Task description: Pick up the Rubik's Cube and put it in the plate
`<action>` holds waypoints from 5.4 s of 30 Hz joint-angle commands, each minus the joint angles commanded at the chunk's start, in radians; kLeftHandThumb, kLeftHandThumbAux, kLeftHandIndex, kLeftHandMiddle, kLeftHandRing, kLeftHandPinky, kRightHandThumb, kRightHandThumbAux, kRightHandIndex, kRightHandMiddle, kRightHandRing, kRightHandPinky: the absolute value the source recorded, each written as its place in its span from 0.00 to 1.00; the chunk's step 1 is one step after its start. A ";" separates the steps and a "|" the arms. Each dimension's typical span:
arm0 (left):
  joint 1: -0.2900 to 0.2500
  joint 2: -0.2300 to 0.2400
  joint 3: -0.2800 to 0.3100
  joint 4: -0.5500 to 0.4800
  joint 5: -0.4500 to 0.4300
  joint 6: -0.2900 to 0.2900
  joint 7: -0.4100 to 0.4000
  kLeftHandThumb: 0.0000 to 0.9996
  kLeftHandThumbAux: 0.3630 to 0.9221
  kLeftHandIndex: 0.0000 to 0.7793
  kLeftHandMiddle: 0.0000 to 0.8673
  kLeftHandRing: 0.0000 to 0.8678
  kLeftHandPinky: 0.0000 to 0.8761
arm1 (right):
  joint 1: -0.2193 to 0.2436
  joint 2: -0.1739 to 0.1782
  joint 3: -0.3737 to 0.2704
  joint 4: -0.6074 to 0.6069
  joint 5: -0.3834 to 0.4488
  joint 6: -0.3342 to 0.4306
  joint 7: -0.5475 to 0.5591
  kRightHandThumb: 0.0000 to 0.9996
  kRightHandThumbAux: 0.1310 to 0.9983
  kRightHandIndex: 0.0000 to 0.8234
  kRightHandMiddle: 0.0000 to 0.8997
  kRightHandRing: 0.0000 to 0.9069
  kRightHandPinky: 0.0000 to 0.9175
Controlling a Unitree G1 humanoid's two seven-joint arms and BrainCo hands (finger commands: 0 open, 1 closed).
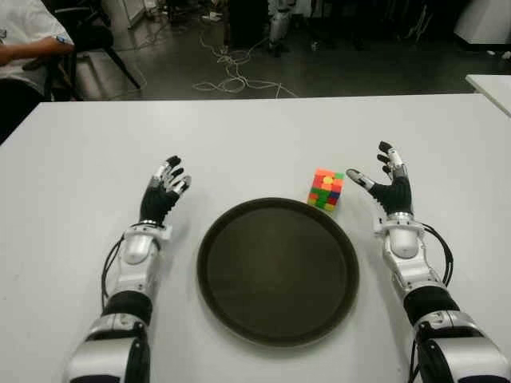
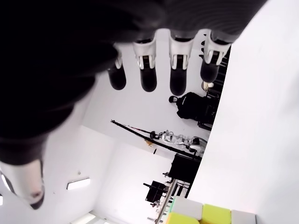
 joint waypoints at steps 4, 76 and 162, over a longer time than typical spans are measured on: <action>-0.001 -0.006 0.006 -0.004 -0.013 0.012 -0.011 0.02 0.46 0.11 0.12 0.08 0.06 | -0.002 -0.003 0.003 0.000 -0.010 0.004 -0.014 0.00 0.53 0.11 0.17 0.14 0.08; 0.068 -0.014 0.006 -0.142 -0.032 0.095 0.003 0.11 0.64 0.12 0.22 0.22 0.22 | 0.051 0.006 0.002 -0.087 0.002 0.006 0.001 0.00 0.59 0.07 0.15 0.14 0.10; 0.089 -0.031 0.006 -0.157 -0.046 0.059 0.008 0.12 0.66 0.15 0.24 0.22 0.22 | -0.224 -0.428 0.398 -0.530 -0.588 0.436 0.579 0.00 0.53 0.29 0.26 0.23 0.15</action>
